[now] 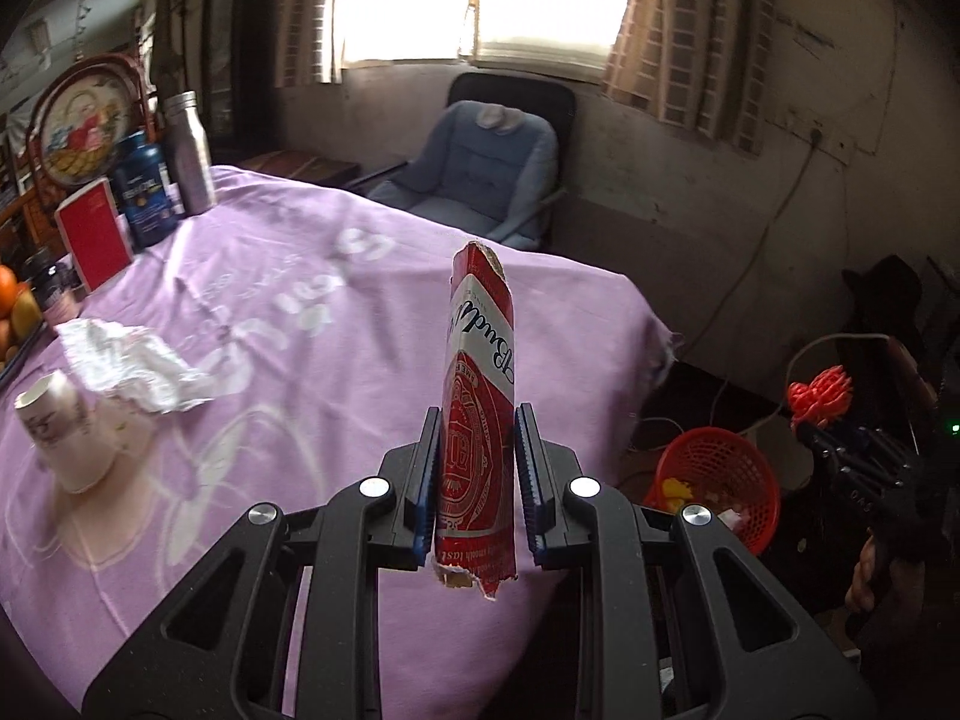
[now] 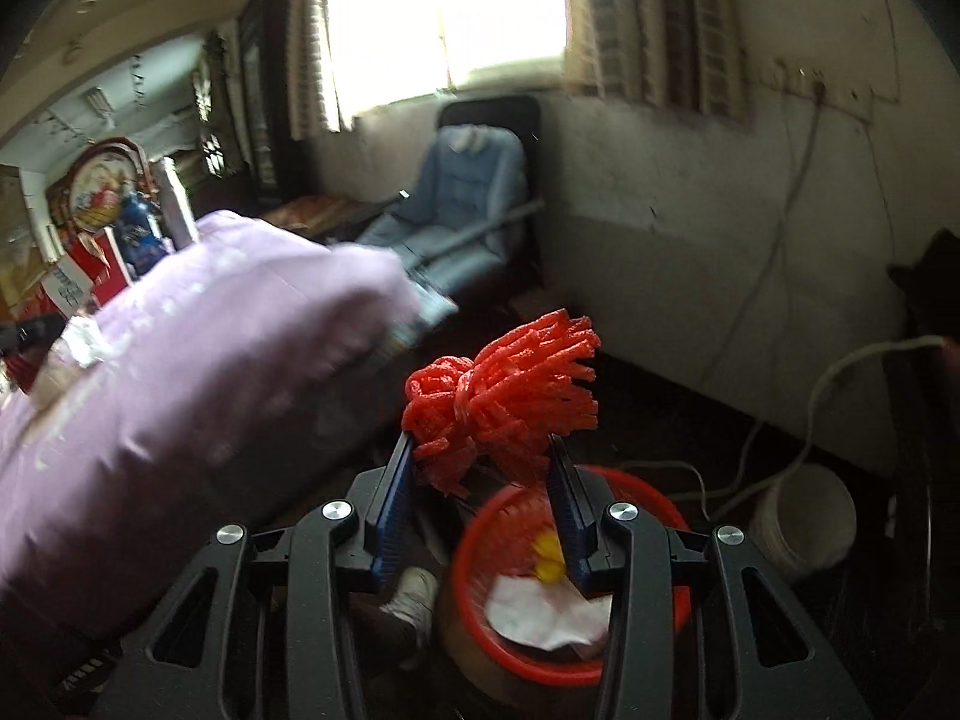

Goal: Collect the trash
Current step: 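Carry the Bud box and red yarn toy toward the red wastebasket, then open both grippers over the red wastebasket to drop box and yarn toy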

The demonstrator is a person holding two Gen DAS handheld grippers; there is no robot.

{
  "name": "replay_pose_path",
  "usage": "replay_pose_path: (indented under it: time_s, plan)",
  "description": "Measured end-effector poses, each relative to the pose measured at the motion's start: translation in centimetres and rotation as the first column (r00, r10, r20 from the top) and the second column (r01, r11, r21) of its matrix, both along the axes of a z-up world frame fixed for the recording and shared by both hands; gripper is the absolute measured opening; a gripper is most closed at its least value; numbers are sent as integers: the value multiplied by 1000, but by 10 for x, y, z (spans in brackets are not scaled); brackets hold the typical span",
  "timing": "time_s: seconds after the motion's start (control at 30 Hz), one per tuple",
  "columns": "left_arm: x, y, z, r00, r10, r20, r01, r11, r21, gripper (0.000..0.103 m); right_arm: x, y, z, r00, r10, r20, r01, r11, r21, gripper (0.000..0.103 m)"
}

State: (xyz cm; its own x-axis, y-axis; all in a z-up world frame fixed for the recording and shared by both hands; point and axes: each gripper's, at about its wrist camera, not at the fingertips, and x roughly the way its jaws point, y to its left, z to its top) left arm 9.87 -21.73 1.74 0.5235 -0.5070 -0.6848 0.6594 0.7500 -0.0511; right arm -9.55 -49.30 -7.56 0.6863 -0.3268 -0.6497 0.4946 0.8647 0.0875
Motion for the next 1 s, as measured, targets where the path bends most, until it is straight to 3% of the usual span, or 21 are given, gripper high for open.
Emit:
replay_pose_path:
  time_s: [0.13,0.23,0.47,0.57,0.73,0.9,1.0]
  plan:
    - [-11,-33,-10,998,-65,-20,66,997,28,25,-4,-16,-30,996,-33,-84,35,999,31,47]
    - [-21,-57,-20,994,-105,-35,106,993,52,25,-11,-29,-46,991,-55,-121,61,997,48,66]
    - [-39,-106,-46,977,-197,-85,206,972,113,25,-33,-55,-44,993,-116,-34,119,989,92,67]
    - [-48,-129,-59,964,-244,-105,258,957,137,25,-42,-65,-41,988,-156,4,155,981,118,72]
    - [-70,-179,-84,928,-345,-141,366,915,169,25,-61,-86,-41,978,-206,44,195,965,176,73]
    - [-95,-227,-113,875,-444,-195,478,857,192,26,-69,-93,-41,972,-230,49,217,959,184,73]
    - [-106,-246,-126,850,-472,-233,517,833,197,41,-71,-95,-41,972,-230,51,217,958,187,73]
